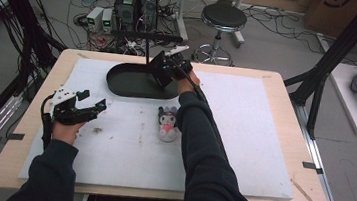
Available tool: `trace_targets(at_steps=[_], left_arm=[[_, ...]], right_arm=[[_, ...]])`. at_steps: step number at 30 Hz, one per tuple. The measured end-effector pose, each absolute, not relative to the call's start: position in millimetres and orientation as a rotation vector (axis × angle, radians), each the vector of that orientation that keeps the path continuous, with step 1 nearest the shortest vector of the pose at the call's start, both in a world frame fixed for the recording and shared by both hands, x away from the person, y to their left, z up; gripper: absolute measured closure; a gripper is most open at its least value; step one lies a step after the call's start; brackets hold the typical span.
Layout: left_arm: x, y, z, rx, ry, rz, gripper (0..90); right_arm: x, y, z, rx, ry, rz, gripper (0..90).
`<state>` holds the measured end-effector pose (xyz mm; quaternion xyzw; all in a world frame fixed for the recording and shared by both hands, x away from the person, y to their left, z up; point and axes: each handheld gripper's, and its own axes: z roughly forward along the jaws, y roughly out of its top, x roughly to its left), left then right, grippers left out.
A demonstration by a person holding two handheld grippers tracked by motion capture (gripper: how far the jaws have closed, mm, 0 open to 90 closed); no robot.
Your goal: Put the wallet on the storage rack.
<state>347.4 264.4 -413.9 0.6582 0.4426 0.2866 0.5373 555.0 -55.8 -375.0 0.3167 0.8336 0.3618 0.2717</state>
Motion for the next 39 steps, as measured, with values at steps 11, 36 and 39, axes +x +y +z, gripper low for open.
trace_targets(at_steps=[11, 36, 39], left_arm=[[347.9, 263.9, -414.2, 1.565, 1.054, 0.679, 23.4], [347.1, 263.5, -413.4, 1.555, 1.036, 0.679, 23.4], [347.0, 263.4, -413.3, 1.557, 1.036, 0.684, 23.4]], right_arm=[[566.9, -66.0, -394.0, 1.084, 2.327, 0.899, 80.6], [514.8, -151.0, -346.7, 0.954, 2.272, 1.079, 43.6], [503.6, -168.5, -344.4, 0.955, 2.264, 1.105, 40.5]])
